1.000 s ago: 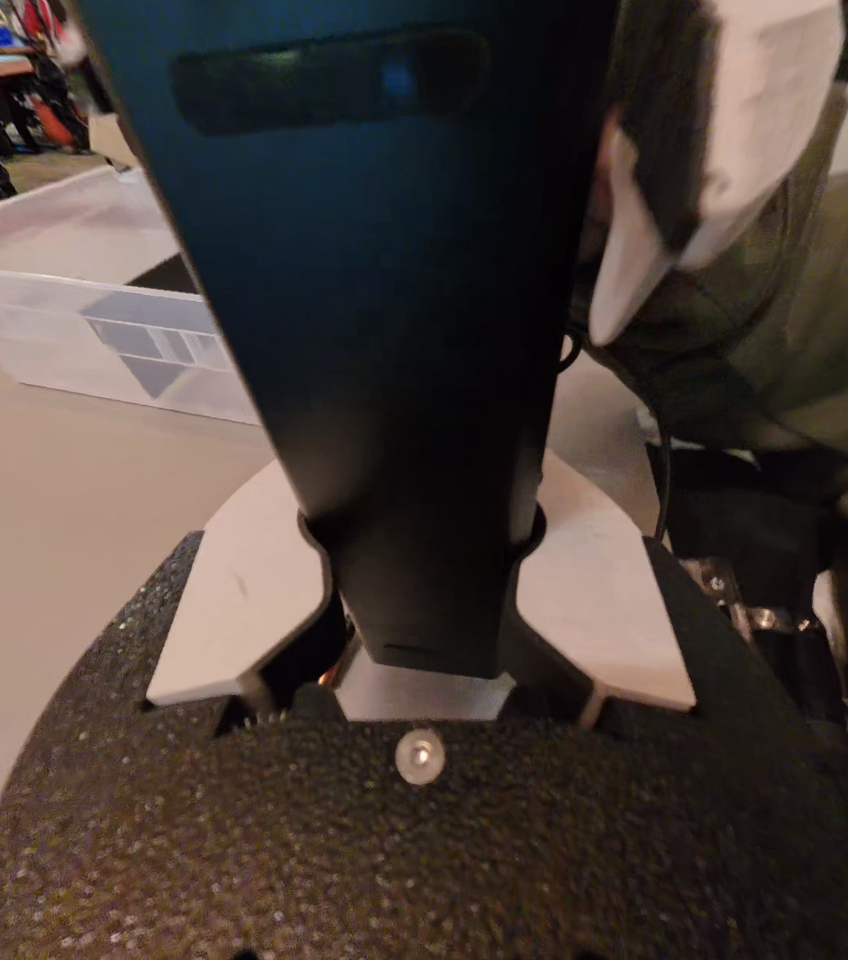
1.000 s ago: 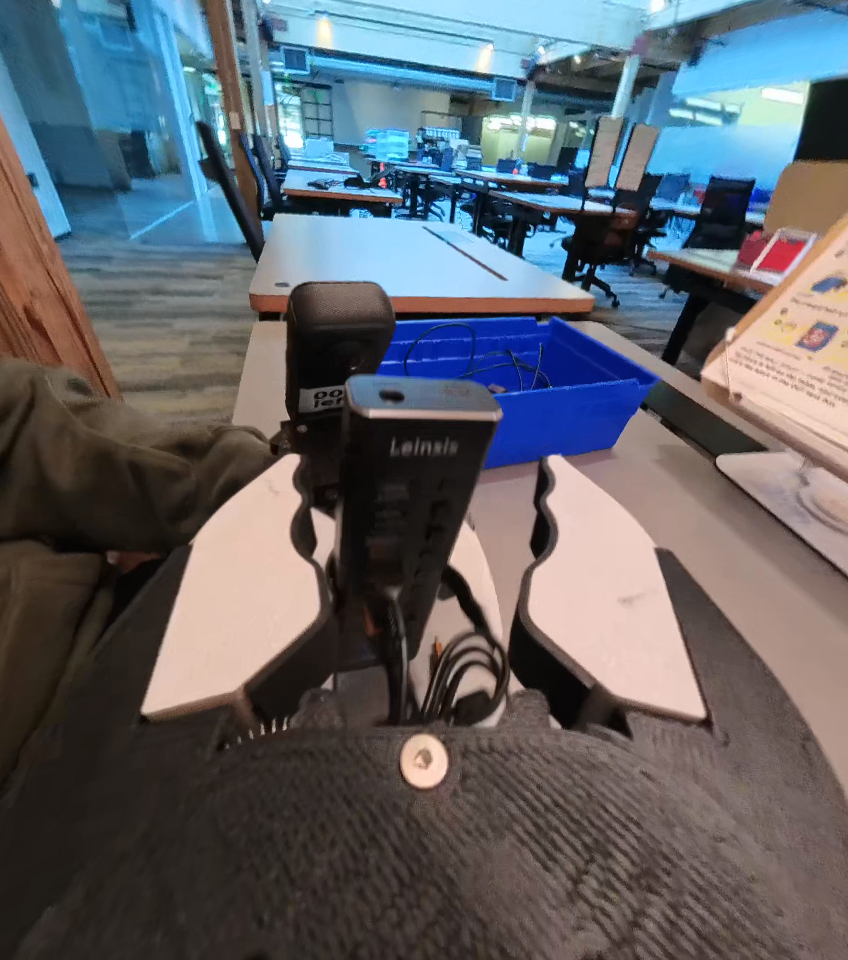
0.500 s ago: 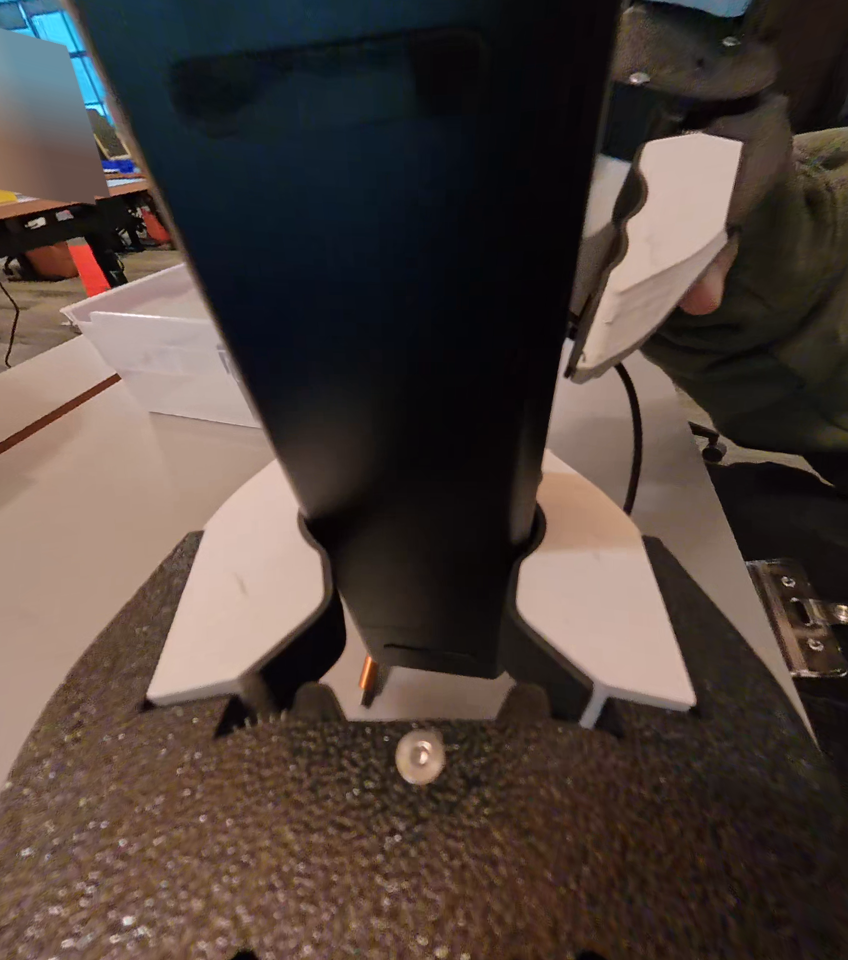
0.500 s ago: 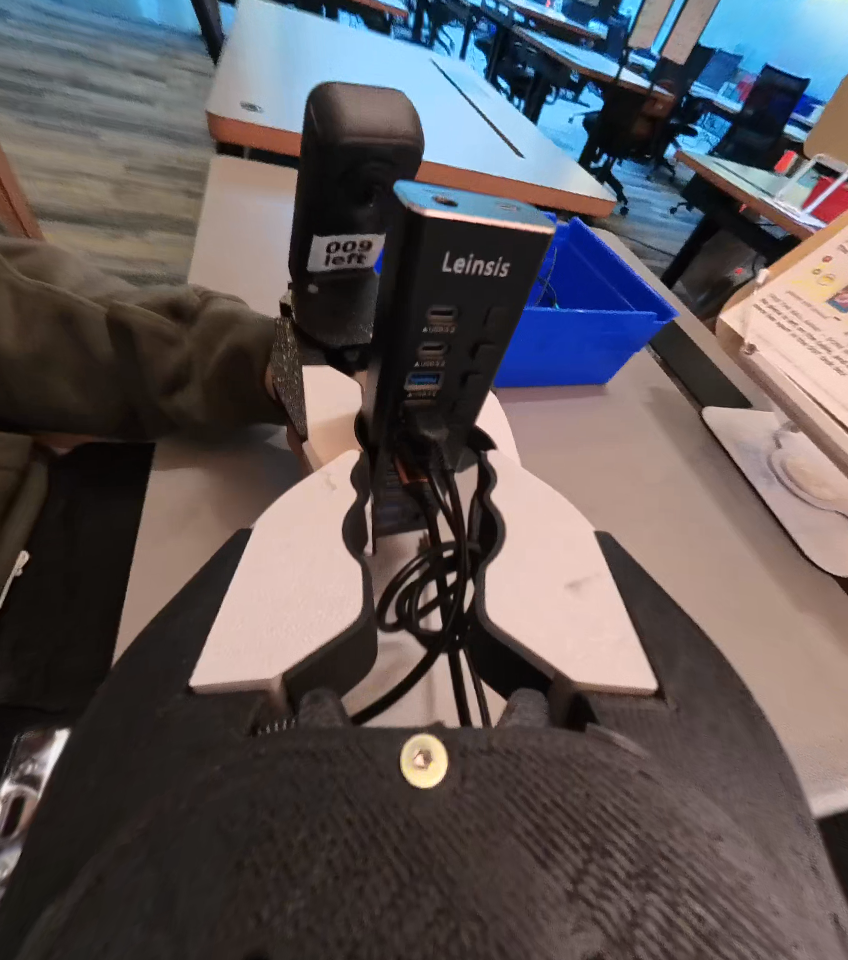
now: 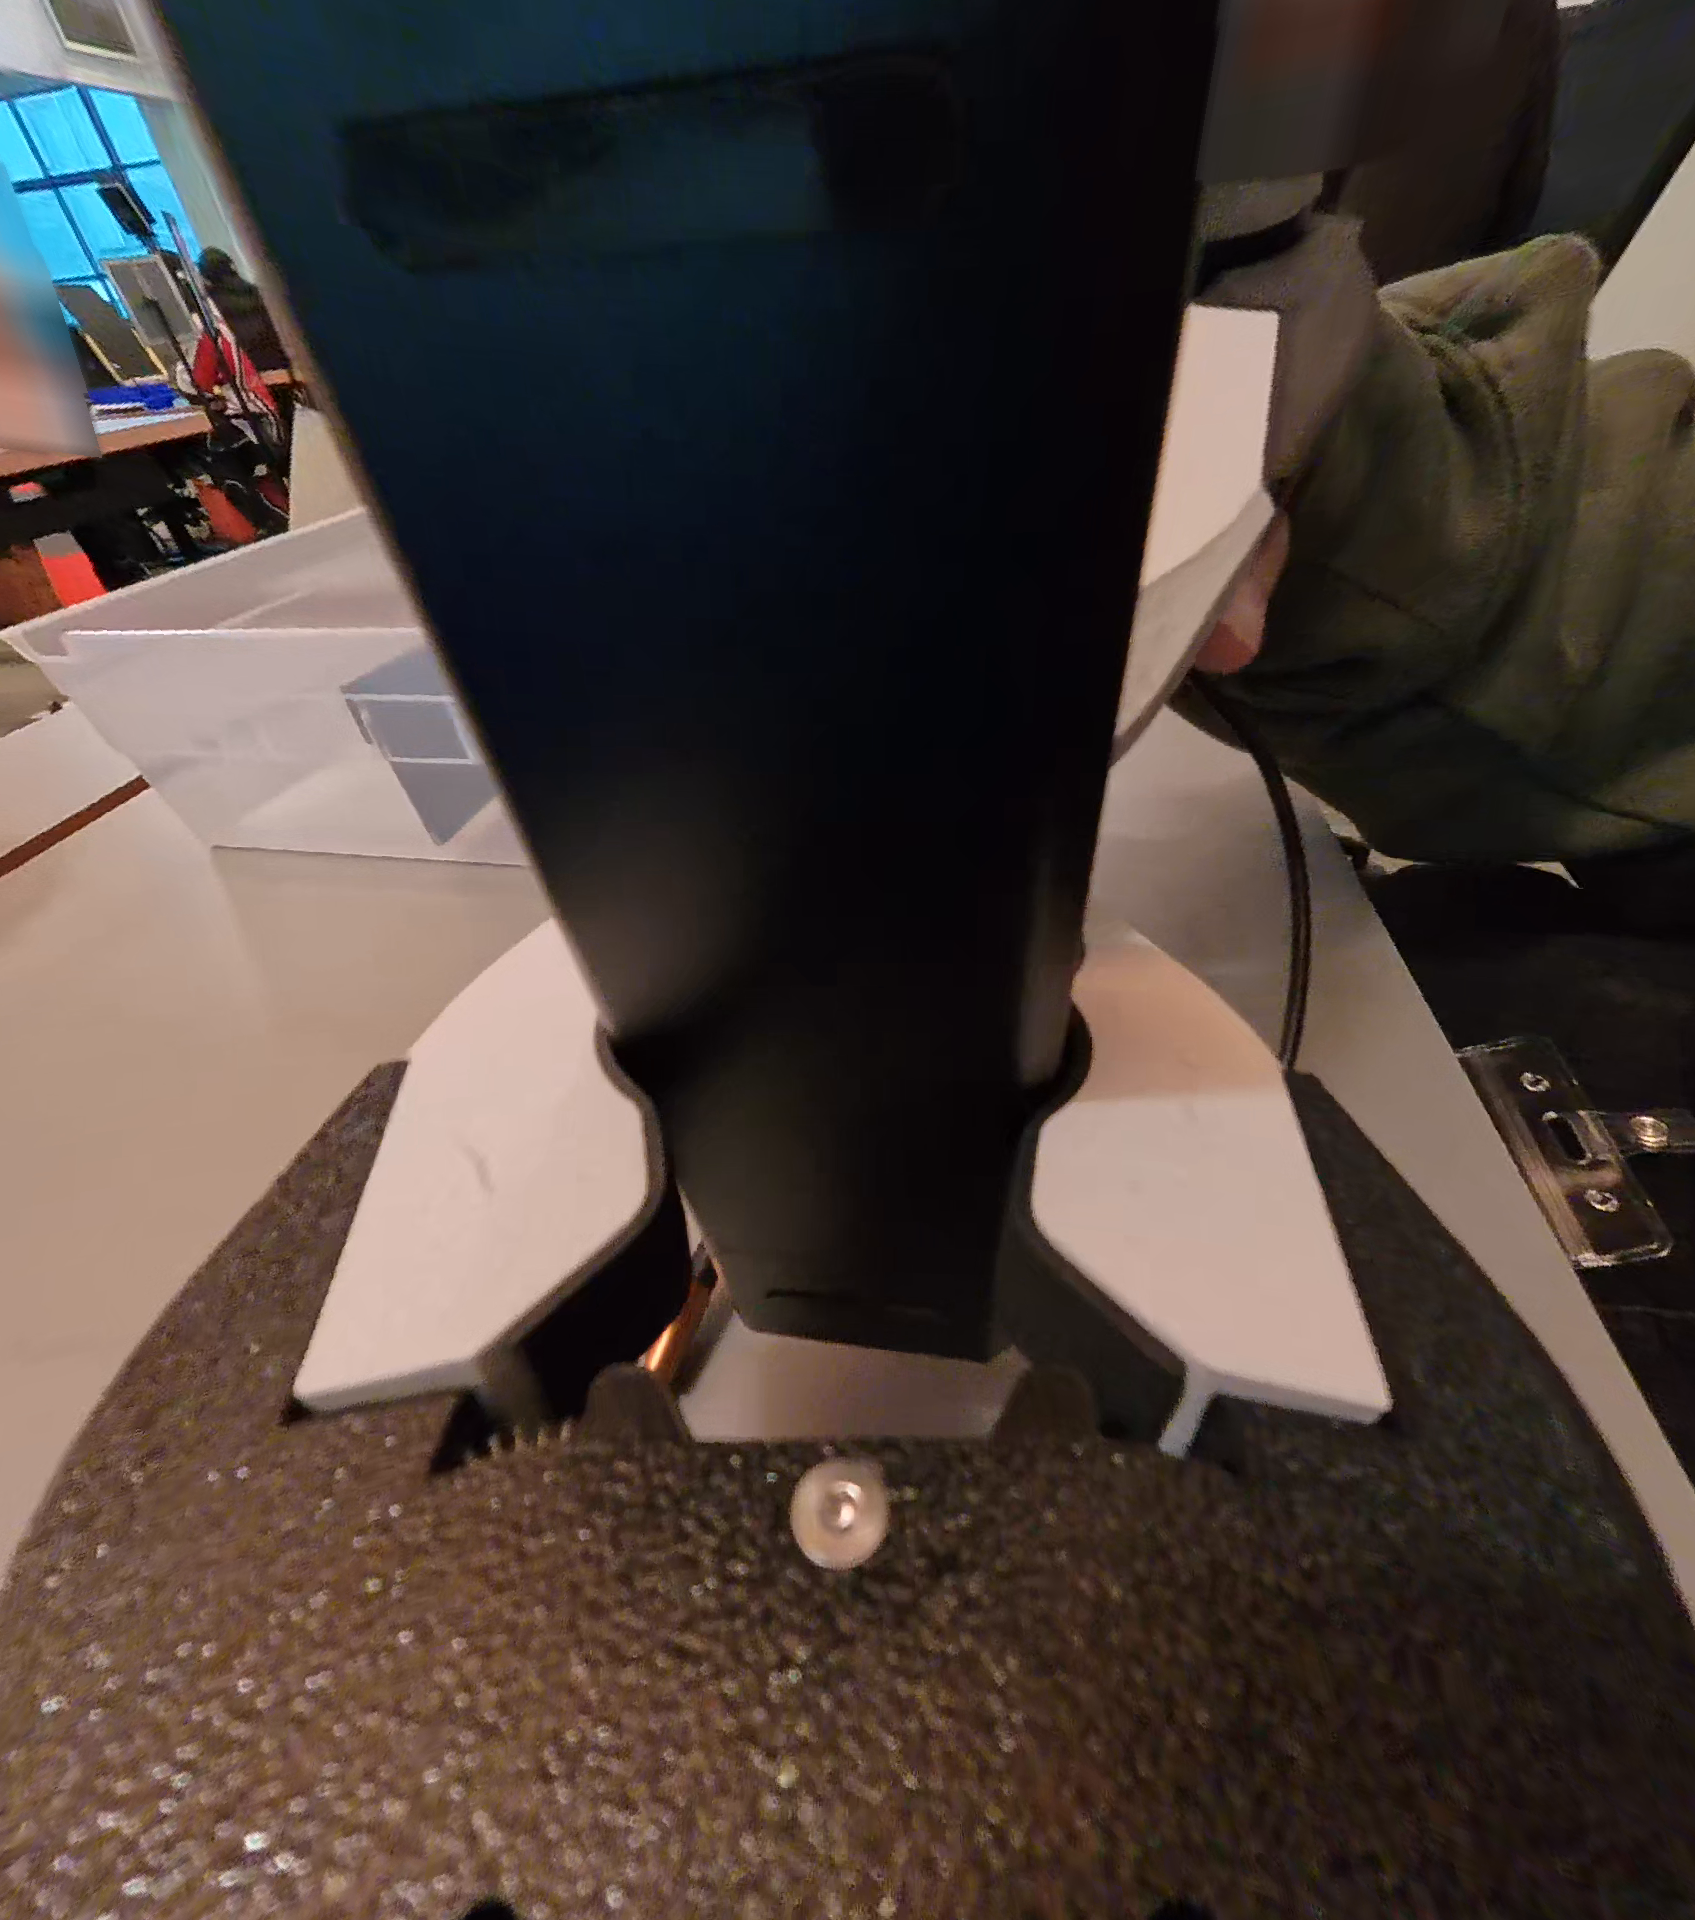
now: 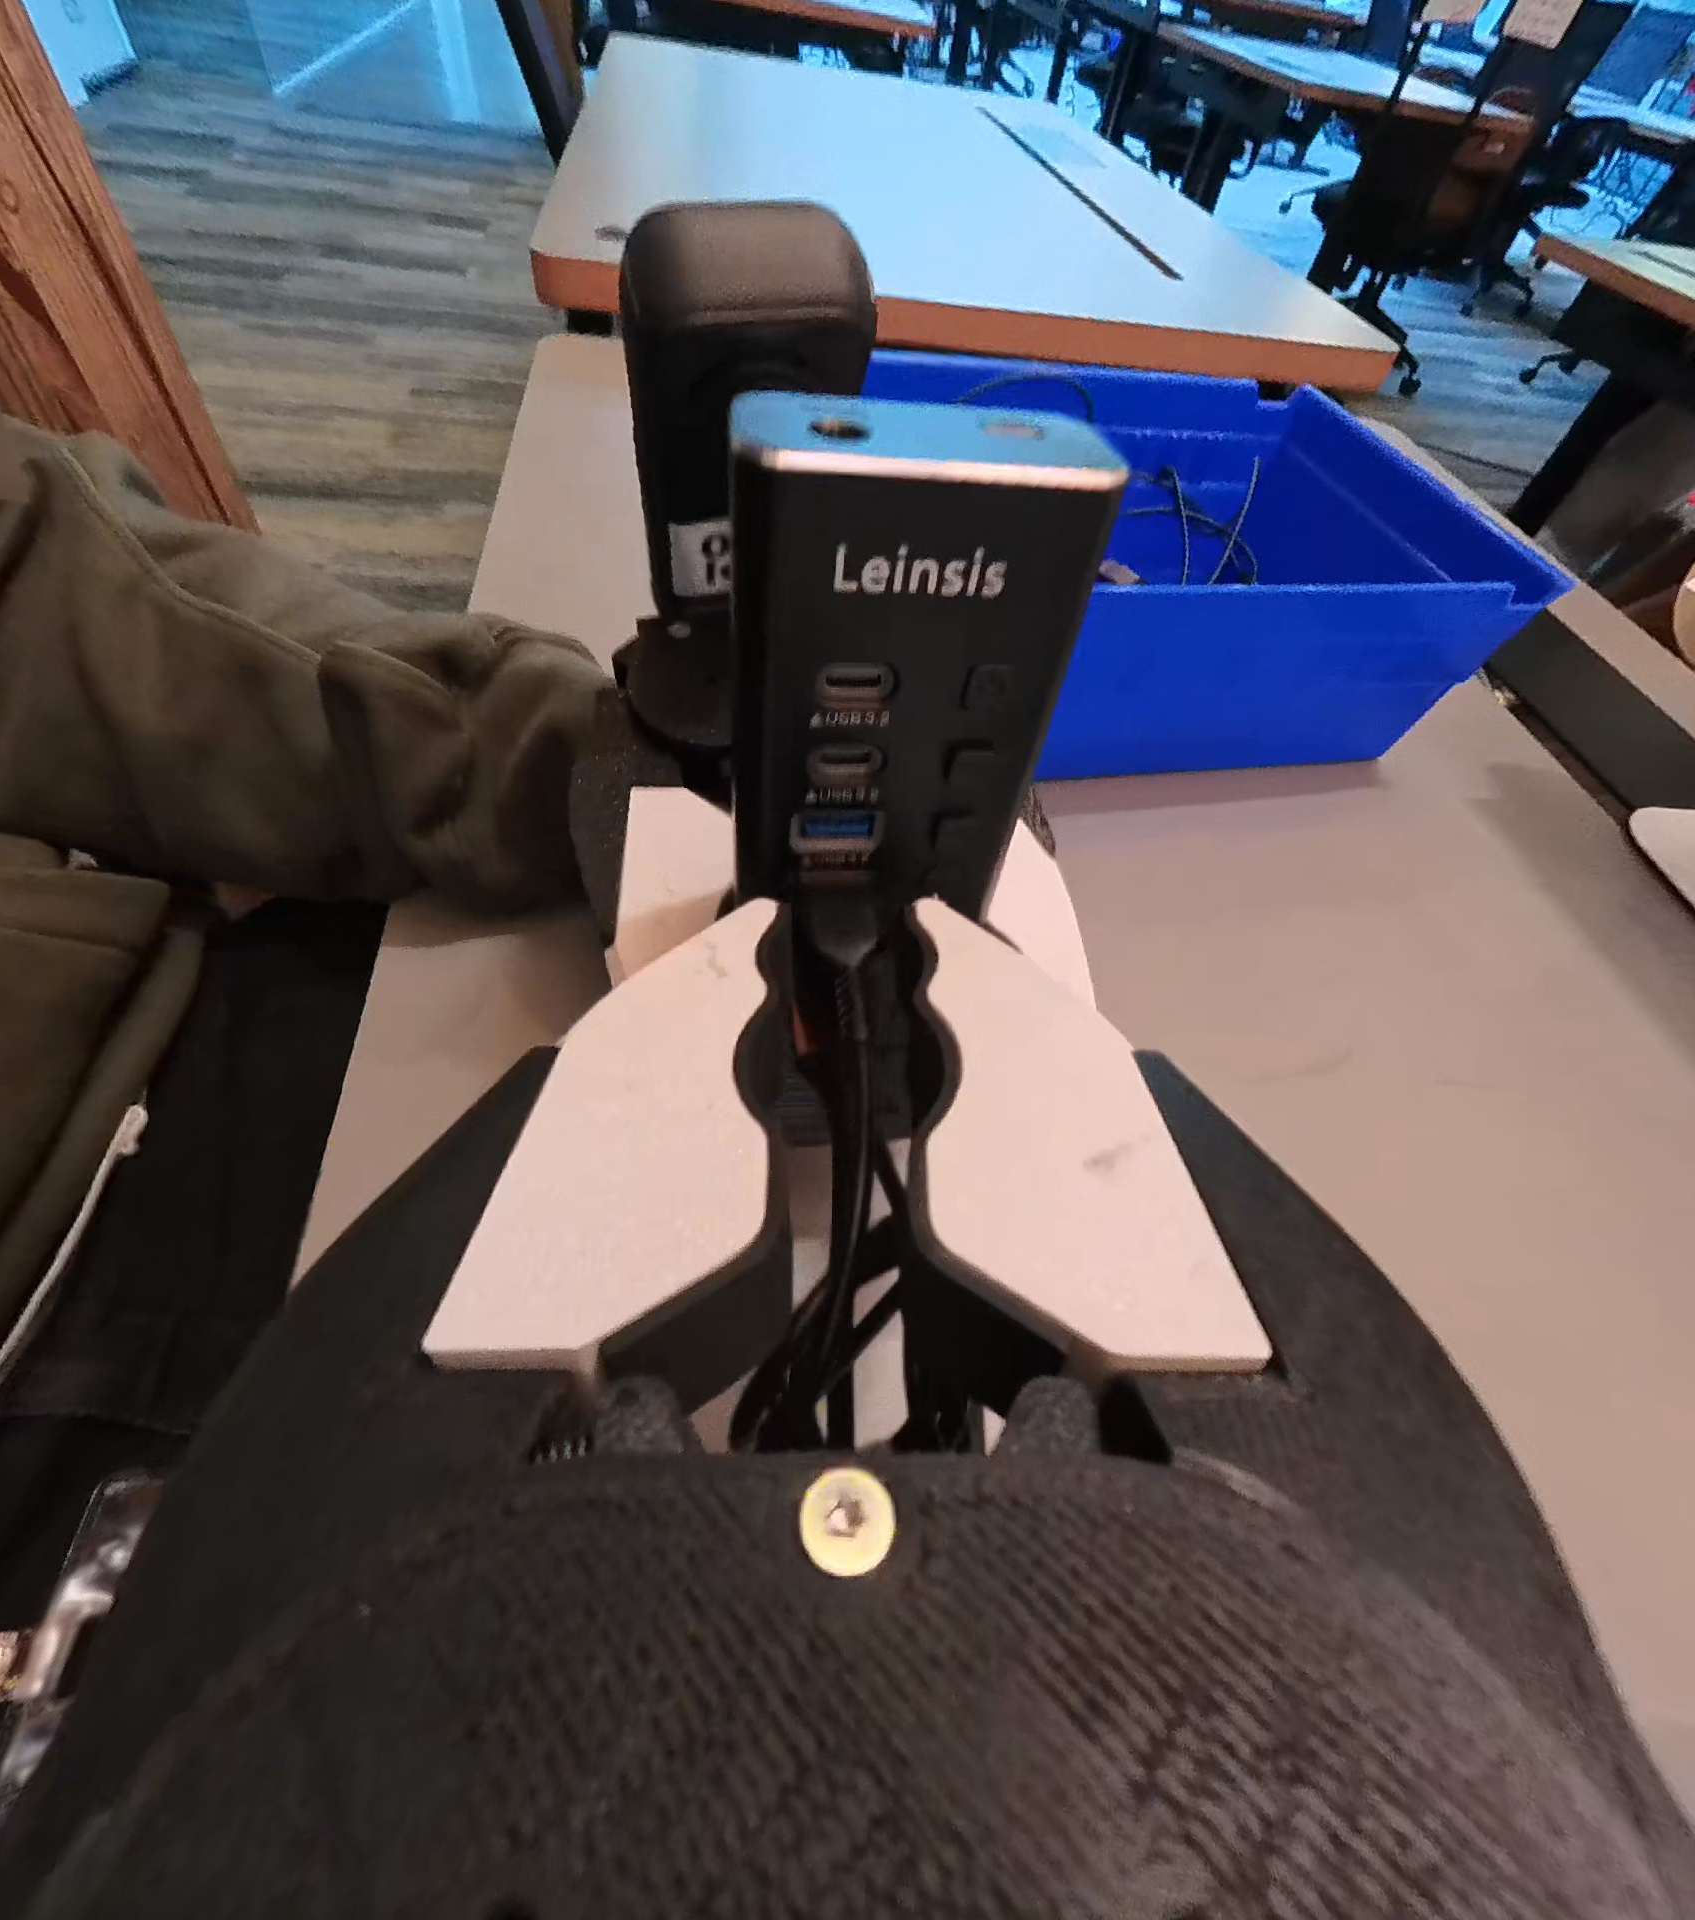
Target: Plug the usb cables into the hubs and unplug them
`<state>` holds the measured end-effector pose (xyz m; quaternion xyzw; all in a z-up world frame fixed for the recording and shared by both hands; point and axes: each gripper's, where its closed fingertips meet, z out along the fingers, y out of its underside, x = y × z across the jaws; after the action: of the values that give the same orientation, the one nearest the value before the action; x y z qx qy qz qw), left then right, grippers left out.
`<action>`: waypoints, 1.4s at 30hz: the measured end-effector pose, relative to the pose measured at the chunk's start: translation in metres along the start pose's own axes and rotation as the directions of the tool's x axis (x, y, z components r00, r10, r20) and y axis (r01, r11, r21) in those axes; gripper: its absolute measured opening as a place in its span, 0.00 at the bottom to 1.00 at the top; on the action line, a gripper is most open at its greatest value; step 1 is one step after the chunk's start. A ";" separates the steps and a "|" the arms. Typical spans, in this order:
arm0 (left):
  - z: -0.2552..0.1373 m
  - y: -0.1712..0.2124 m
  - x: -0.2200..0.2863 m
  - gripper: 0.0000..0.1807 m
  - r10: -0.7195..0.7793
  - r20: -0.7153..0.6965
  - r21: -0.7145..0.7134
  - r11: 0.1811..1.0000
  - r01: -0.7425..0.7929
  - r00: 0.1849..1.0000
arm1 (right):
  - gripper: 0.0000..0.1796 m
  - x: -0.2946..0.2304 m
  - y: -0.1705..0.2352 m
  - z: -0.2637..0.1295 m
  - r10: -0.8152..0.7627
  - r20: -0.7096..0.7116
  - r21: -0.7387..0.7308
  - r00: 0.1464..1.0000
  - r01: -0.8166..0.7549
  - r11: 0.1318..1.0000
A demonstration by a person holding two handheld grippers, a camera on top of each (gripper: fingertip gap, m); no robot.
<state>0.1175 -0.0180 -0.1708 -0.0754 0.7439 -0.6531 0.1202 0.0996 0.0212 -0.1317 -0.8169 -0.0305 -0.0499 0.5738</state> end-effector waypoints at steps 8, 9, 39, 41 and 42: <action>0.008 0.006 0.006 0.40 0.052 0.003 -0.051 0.997 -0.052 0.999 | 0.08 -0.008 0.006 -0.008 0.066 0.087 -0.060 0.994 -0.061 0.996; 0.008 0.005 0.006 0.40 0.054 0.006 -0.050 0.997 -0.054 0.999 | 0.08 -0.007 0.006 -0.009 0.066 0.083 -0.066 0.994 -0.060 0.996; -0.002 -0.012 0.005 0.40 0.030 0.000 0.025 0.999 -0.030 1.000 | 0.17 -0.010 -0.009 -0.012 0.003 0.036 0.015 0.999 -0.003 1.000; -0.001 -0.012 0.005 0.40 0.039 -0.001 0.018 0.999 -0.039 0.999 | 0.17 -0.010 -0.013 -0.015 0.024 0.040 0.025 0.999 -0.025 0.999; -0.001 -0.013 0.007 0.40 0.043 -0.005 0.019 0.999 -0.042 0.999 | 0.16 -0.011 -0.012 -0.015 0.013 0.040 0.012 0.999 -0.013 1.000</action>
<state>0.1102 -0.0206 -0.1588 -0.0569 0.7393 -0.6577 0.1330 0.0869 0.0107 -0.1170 -0.8143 -0.0368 -0.0298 0.5785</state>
